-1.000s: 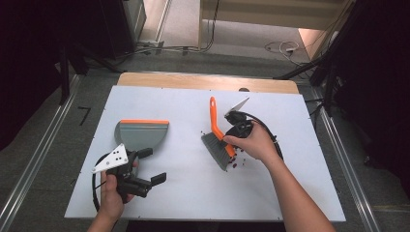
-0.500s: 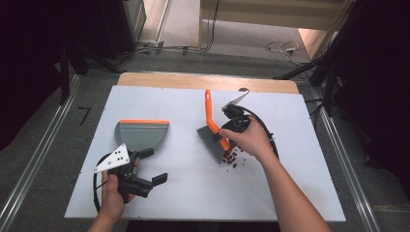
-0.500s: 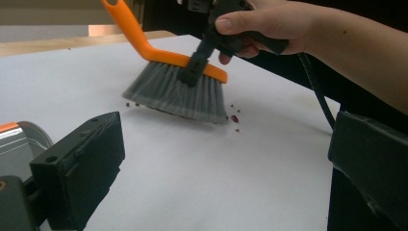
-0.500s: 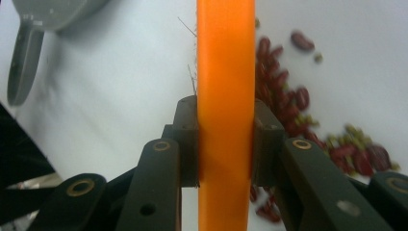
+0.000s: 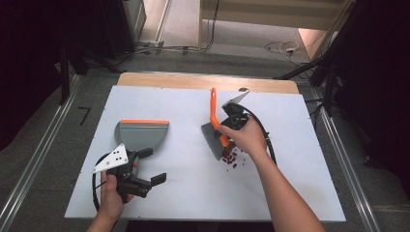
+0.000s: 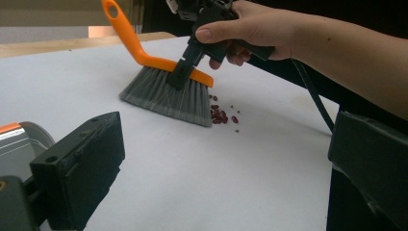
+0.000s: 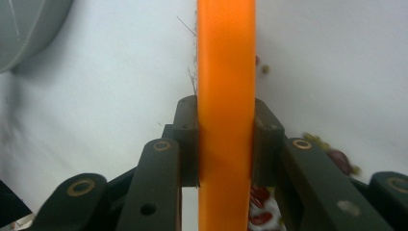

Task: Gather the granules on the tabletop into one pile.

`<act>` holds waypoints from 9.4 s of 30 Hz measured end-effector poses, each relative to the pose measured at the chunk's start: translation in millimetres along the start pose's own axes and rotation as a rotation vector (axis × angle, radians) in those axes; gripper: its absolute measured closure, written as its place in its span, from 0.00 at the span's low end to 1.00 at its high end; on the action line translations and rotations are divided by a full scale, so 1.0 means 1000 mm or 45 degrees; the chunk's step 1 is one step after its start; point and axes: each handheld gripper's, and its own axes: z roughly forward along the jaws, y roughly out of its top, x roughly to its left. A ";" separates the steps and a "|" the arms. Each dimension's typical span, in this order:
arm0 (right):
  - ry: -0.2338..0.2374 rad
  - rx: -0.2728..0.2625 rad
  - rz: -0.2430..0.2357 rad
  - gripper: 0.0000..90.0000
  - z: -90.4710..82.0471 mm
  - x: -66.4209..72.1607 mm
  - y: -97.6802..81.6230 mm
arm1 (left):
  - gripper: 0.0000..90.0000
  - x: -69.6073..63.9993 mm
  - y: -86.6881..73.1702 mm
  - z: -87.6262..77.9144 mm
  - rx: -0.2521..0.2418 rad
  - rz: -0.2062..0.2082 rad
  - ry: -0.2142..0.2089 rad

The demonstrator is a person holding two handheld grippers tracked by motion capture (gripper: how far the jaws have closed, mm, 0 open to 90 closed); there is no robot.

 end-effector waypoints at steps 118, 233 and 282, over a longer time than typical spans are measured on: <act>-0.670 -0.202 -0.198 0.76 -0.027 -0.010 -0.052 | 0.01 -0.002 -0.001 0.006 0.019 0.004 -0.006; -0.346 -0.503 -0.336 0.76 -0.076 -0.043 -0.123 | 0.01 0.000 -0.003 0.007 0.040 0.010 0.015; 0.163 -0.679 -0.319 0.76 -0.084 -0.143 -0.223 | 0.00 0.012 -0.003 -0.006 -0.004 0.029 0.112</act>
